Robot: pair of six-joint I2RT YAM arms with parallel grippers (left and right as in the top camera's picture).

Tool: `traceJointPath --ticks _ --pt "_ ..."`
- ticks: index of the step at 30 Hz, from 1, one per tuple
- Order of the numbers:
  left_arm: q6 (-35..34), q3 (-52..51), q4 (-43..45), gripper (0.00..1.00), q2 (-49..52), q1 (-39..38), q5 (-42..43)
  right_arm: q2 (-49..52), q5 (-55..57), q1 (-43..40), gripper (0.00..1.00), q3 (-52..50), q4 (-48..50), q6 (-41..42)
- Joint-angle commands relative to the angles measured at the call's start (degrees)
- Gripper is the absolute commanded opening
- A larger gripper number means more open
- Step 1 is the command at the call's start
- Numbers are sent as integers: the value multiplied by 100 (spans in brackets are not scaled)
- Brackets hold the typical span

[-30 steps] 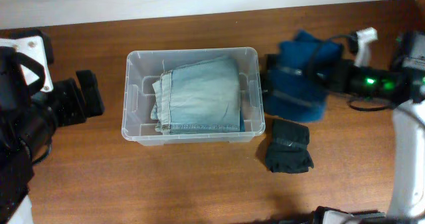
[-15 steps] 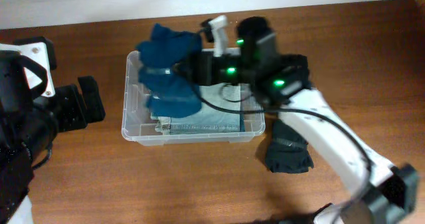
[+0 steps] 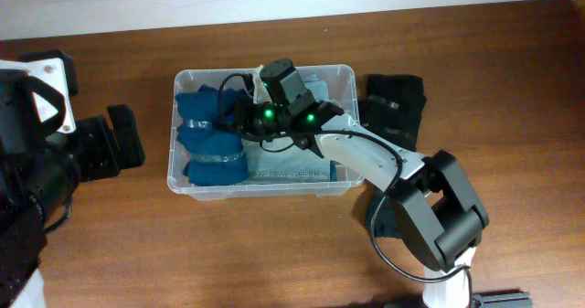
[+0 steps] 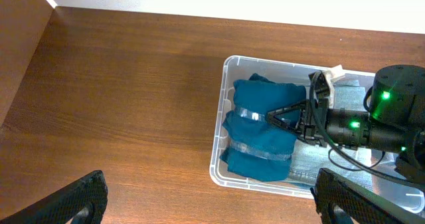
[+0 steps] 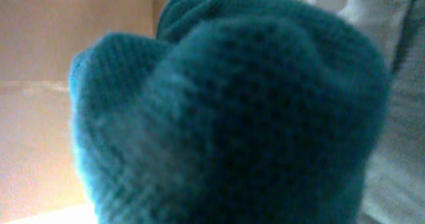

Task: Pack container
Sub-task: 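Carry the teal bundle with the right gripper into the box's left side, then release the teal bundle and move the right gripper to the black bundle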

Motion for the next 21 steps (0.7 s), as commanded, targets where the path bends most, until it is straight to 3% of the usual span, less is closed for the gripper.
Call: traceJointPath --ticks 1,2,4,5,15,21 --pt "-72 -7 0 100 7 28 -61 -61 461 -114 66 68 61 -376" --pt "-72 -7 0 99 7 28 -61 -61 520 -138 71 68 37 -468" --pt "-72 -7 0 99 7 28 -61 -61 570 -223 94 68 37 -654" --pt "-72 -7 0 99 7 28 -61 -63 568 -286 97 68 28 -728" --pt "-72 -7 0 99 7 28 -61 -540 348 -1196 100 70 -1169 -1714" --pt "-72 -7 0 100 7 28 -61 -1615 -144 -1521 96 83 -2398 -3001"
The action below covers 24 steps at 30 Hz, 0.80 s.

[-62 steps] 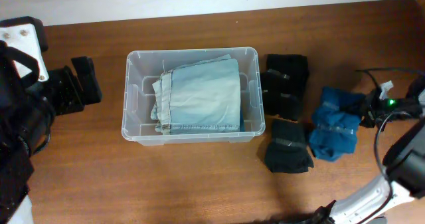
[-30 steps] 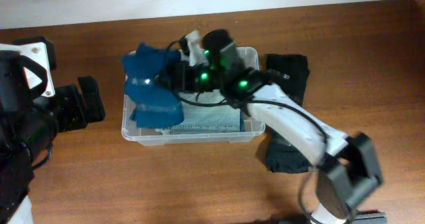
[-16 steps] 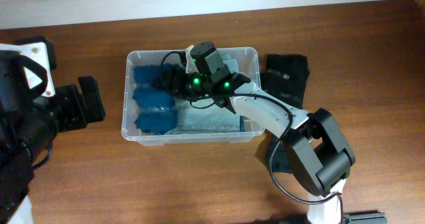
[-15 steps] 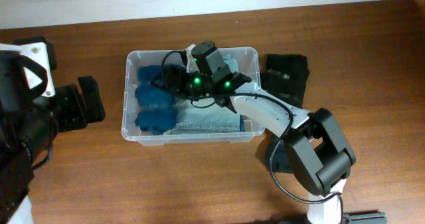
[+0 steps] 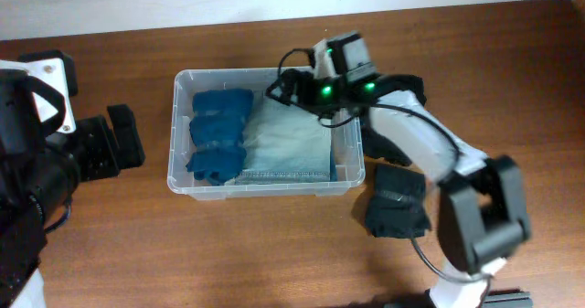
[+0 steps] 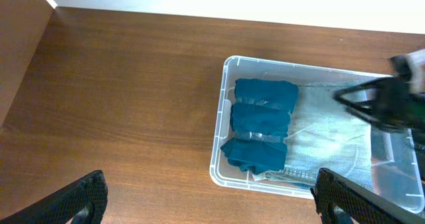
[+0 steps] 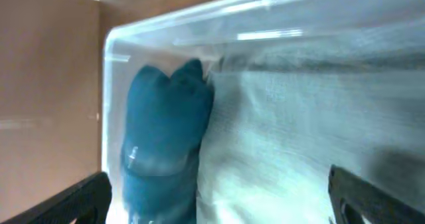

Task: Pack container
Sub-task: 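Release the teal bundle and move the right gripper to the black bundle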

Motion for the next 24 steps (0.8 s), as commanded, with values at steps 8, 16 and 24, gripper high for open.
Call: traceJointPath --ticks 8,16,24 --pt "-72 -7 -2 99 7 28 -59 -2376 734 -1283 99 125 -2920 -1672" --pt "-72 -7 -2 99 7 28 -59 -2092 914 -3475 98 105 -3823 -1980" --pt "-72 -7 -2 99 7 28 -59 -573 911 -3910 98 -24 -3609 -2017"
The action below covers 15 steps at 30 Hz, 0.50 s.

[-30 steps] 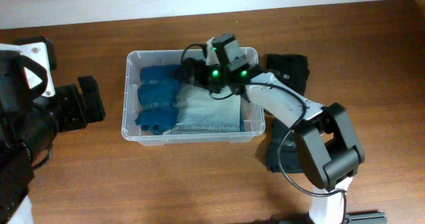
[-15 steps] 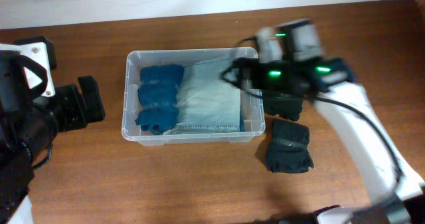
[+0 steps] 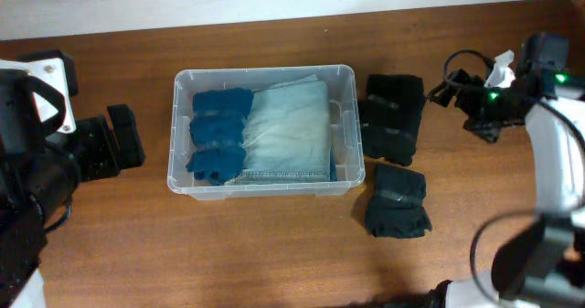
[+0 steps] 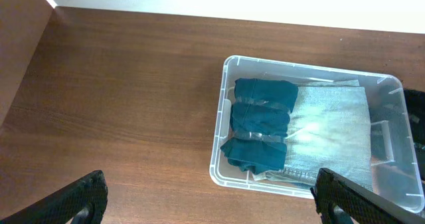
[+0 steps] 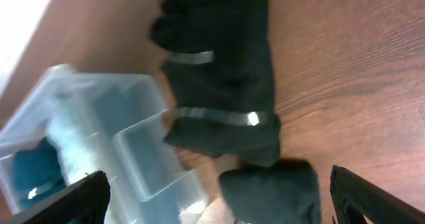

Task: Pack container
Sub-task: 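Release the teal bundle and move the right gripper to the black bundle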

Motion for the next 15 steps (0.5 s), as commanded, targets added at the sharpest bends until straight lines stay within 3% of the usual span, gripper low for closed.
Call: traceJointPath --ticks 1,5,9,15 --pt "-72 -4 -2 99 7 28 -61 817 37 13 98 -101 195 -122" --pt "-72 -4 -2 100 7 28 -61 1576 -26 15 99 -101 516 -122" --pt "-72 -4 -2 99 7 28 -61 2190 -804 55 100 -103 1056 -535" --pt "-72 -4 -2 99 7 28 -61 2559 -1038 422 84 -111 1543 -503"
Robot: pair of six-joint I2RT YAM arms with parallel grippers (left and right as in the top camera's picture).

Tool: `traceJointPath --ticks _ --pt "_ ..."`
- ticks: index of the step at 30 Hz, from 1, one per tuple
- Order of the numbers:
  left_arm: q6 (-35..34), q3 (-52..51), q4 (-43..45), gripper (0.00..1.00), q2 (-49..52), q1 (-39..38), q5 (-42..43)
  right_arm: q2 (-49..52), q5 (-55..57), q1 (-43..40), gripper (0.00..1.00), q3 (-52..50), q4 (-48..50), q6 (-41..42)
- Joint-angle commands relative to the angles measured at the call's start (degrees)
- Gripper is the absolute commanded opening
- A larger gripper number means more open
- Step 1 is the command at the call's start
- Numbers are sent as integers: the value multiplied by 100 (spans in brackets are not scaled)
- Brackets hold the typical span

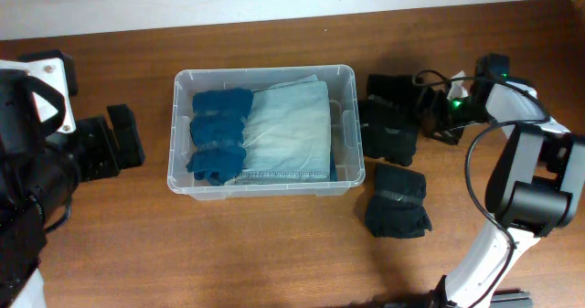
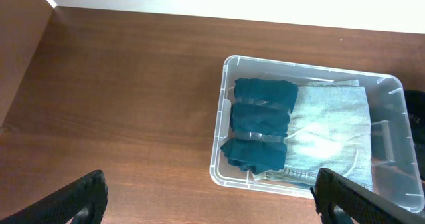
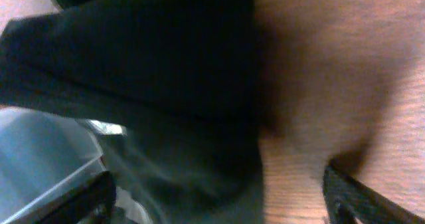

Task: Pack container
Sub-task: 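Release the teal bundle and move the right gripper to the black bundle, then grasp the upper black bundle and place it in the box's right side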

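The clear plastic container [image 1: 183, 175] holds a blue banded cloth roll [image 1: 218, 136] on its left and folded pale denim [image 1: 291, 130] on its right; the left wrist view shows the same container [image 2: 219, 151]. Two black banded cloth rolls lie on the table to its right, one nearer the back [image 1: 391, 116] and one nearer the front [image 1: 398, 201]. My right gripper [image 1: 431, 111] is open, low at the right edge of the back roll, whose black cloth [image 3: 133, 71] fills its wrist view. My left gripper [image 1: 117, 143] hangs open, left of the container.
The brown wooden table [image 1: 274, 244] runs to a pale wall at the back. The right arm's cable [image 1: 475, 175] loops over the table's right side. The left arm's bulky black and white body [image 1: 37, 134] fills the left edge.
My right gripper was higher and farther right, looking down on both black rolls. Now it is lower and to the left, against the back roll's right edge. The left arm has not moved.
My right gripper was first down on the blue roll inside the container. Then it stood open over the container's back right part, the blue roll lying packed on the left. Then it was beyond the black rolls on the right, and now at the back one.
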Motion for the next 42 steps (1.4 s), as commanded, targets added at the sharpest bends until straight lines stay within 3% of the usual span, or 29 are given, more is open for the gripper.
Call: traceJointPath --ticks 1,5,6,7,11,15,20,29,34,42 --pt "-72 -4 0 99 7 28 -61 243 -267 350 80 -26 190 -96" --pt "-72 -4 0 99 7 28 -61 297 -101 658 56 -26 424 116" --pt "-72 -4 0 100 7 28 -61 299 199 745 37 -26 424 348" --pt "-72 -4 0 99 7 28 -61 299 201 761 26 -26 415 365" --pt "-72 -4 0 99 7 28 -61 179 166 686 12 -22 101 374" --pt "-72 -4 0 99 7 28 -61 -398 157 636 10 26 -476 140" --pt "-72 -4 0 99 7 28 -61 -1858 -52 750 8 52 -1049 -151" --pt "-72 -4 0 99 7 28 -61 -4155 -317 1604 10 52 -911 63" --pt "-72 -4 0 99 7 28 -61 -4295 -522 2181 10 50 -817 337" --pt "-72 -4 0 99 7 28 -61 -3689 -817 3082 9 50 -273 546"
